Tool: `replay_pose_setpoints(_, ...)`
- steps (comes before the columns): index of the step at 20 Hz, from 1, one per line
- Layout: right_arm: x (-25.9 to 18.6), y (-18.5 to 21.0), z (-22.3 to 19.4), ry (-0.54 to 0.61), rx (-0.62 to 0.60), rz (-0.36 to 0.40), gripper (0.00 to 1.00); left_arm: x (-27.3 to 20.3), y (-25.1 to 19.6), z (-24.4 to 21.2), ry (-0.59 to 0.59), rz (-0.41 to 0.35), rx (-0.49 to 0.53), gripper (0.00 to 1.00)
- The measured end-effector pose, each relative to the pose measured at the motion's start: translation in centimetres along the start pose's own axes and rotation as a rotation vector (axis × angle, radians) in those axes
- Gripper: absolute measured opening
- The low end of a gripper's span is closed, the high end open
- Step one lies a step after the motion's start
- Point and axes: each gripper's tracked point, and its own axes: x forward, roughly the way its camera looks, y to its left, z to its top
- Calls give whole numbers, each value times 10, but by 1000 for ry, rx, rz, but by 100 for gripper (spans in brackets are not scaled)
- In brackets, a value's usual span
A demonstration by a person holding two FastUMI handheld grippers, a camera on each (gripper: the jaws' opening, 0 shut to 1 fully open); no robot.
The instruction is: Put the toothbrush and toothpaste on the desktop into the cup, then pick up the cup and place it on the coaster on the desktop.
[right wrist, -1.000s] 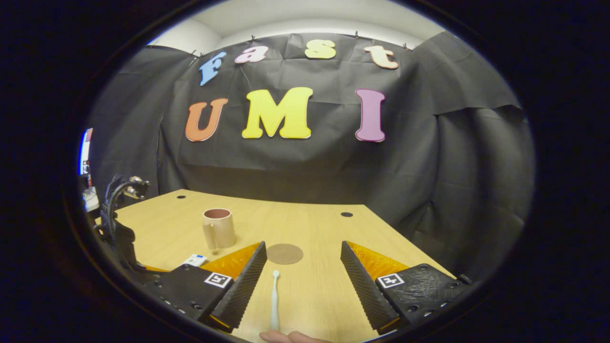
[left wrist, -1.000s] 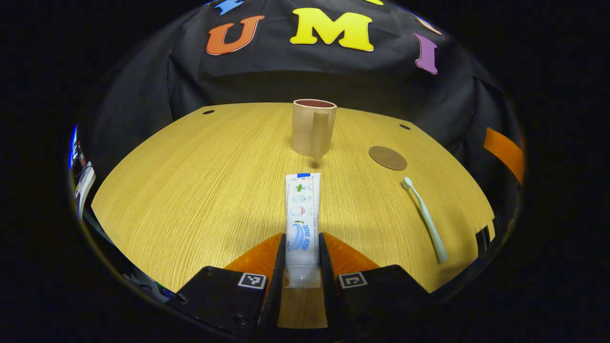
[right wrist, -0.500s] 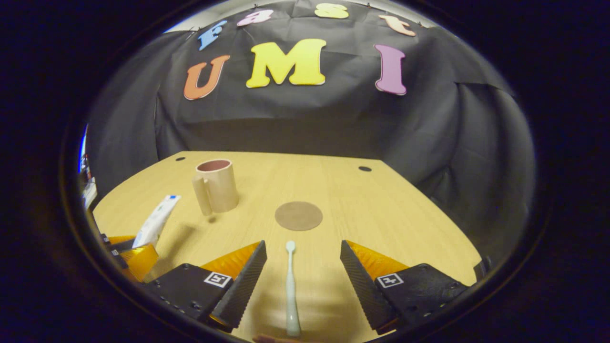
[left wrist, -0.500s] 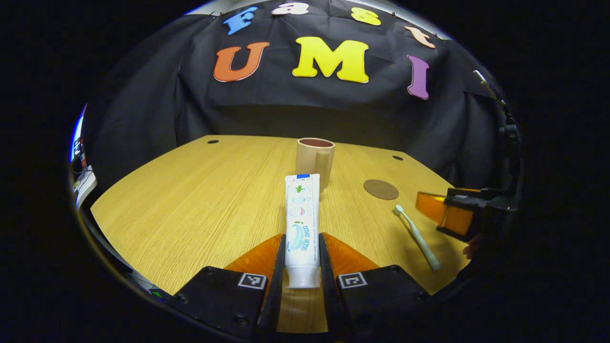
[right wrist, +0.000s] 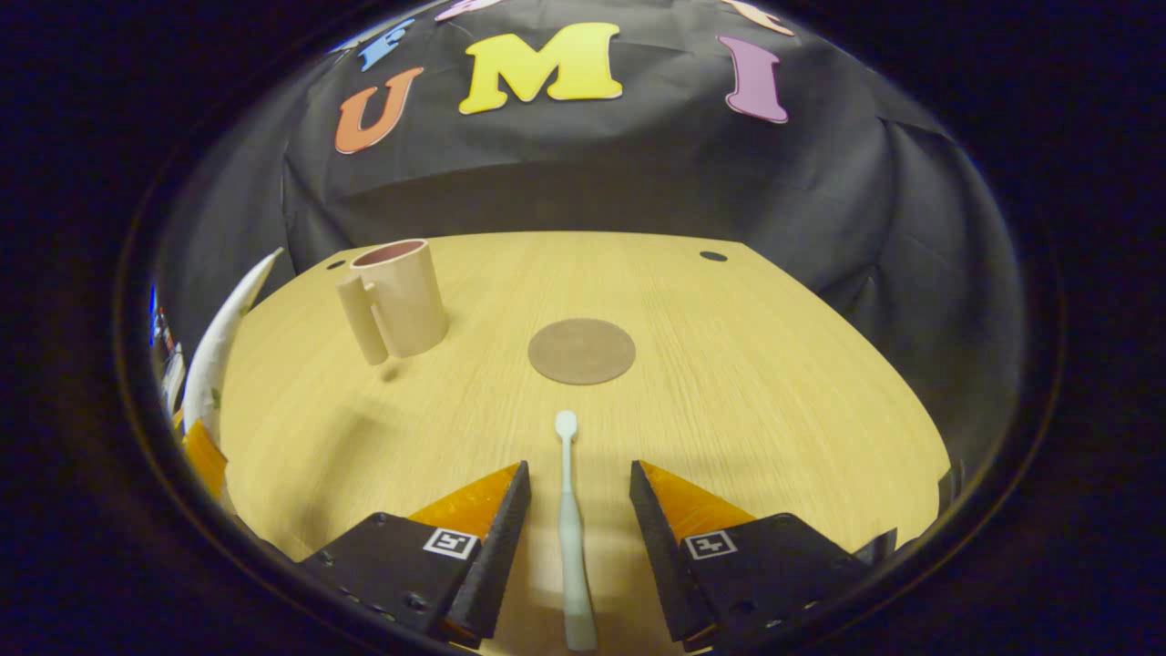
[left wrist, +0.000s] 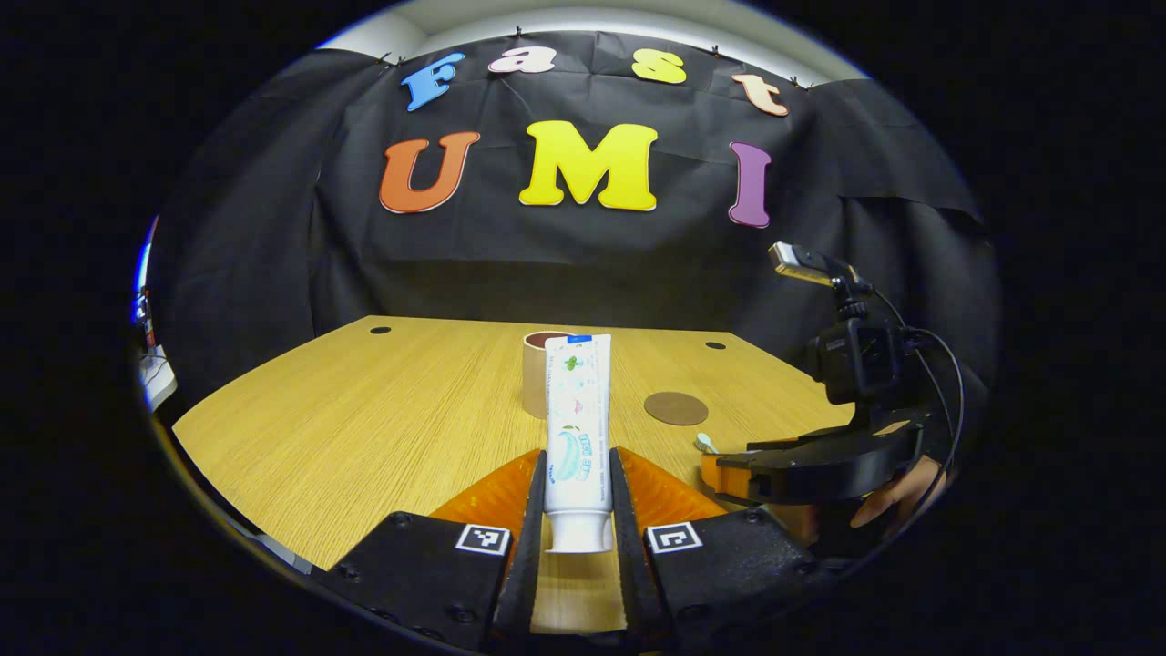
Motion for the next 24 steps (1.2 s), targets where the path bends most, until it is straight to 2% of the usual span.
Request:
replay_pose_setpoints(1,0,1,2,7,18,12,65,0,-2,1,-3,-8,-6,44)
replay_pose_setpoints(3,0,2,0,13,22,26,53,1,-3,-1,5,-14,-11,40)
replay_pose_setpoints(4,2,5,-1,13,14,45,53,2,0,-2,12,-4,-11,40)
replay_pose_setpoints(5,1,8,-1,19,20,62,48,1,1,-2,15,1,-10,40)
replay_pose_setpoints(6,3,8,-1,12,22,64,24,1,1,-1,15,5,-10,40)
replay_pose_setpoints(7,0,8,-2,25,32,73,24,0,1,1,11,5,-11,40)
replay_pose_setpoints(8,5,9,-1,16,29,79,5,-2,0,3,4,4,-10,40)
replay_pose_setpoints(11,4,7,0,3,-17,68,2,-1,-1,7,-11,7,-8,40)
replay_pose_setpoints(13,2,6,2,-20,9,69,2,-1,-1,10,-16,9,-17,40)
replay_pose_setpoints(15,-2,7,3,-37,52,106,2,-2,3,16,-32,18,-17,36)
replay_pose_setpoints(16,-6,3,6,-58,62,110,2,-2,7,18,-39,29,-15,40)
replay_pose_setpoints(20,-38,-1,27,-192,72,142,2,1,18,23,-52,56,-24,40)
replay_pose_setpoints(24,-84,7,52,-382,15,185,2,2,23,33,-74,65,-26,40)
